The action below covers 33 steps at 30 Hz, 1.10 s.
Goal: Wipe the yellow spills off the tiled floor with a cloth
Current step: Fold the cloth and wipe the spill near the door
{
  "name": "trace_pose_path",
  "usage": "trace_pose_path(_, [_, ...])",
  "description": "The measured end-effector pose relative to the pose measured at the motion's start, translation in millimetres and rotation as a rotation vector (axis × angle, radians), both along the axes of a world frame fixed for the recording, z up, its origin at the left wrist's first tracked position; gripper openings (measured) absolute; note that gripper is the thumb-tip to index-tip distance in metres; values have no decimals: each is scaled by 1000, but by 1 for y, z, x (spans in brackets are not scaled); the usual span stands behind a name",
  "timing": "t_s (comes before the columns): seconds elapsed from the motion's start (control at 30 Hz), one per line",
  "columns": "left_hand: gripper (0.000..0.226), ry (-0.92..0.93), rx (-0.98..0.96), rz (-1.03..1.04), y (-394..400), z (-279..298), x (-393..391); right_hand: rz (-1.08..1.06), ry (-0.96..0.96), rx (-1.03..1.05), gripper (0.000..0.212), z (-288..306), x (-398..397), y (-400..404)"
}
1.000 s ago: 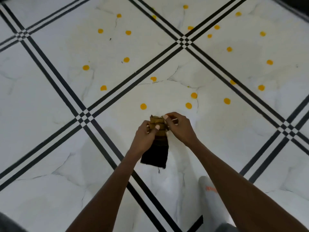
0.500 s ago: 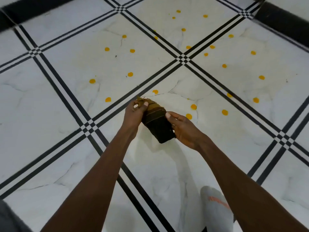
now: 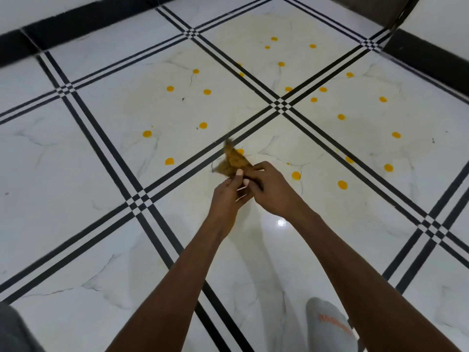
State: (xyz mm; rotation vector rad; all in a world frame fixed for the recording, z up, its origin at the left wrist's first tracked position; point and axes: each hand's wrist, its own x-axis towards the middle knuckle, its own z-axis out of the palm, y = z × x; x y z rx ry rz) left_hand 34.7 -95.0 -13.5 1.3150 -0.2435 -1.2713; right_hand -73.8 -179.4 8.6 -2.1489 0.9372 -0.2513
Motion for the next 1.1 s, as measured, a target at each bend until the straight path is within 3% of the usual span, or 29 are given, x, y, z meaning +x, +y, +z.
trace_pose_path(0.13, [25,-61,24,18,12,-4,9,-196,-29,164,28,-1,4,1])
trace_pose_path(0.33, [26,-261,36,-15,17,-15,16,-199,-84,269,40,-11,1,6])
trace_pose_path(0.47, [21,-319,55,48,18,-18,19,-260,-105,274,29,-22,3,9])
trace_pose_path(0.6, [20,-300,72,47,16,-19,23,-340,-234,513,20,-29,-3,10])
trace_pose_path(0.77, [24,-175,122,67,11,-13,21,-408,-331,809,24,-23,-9,11])
trace_pose_path(0.97, [36,-150,81,14,10,-9,14,-415,-323,715,22,-22,-11,13])
trace_pose_path(1.1, [30,-113,56,-15,10,-10,14,-437,-358,778,23,-18,-17,13])
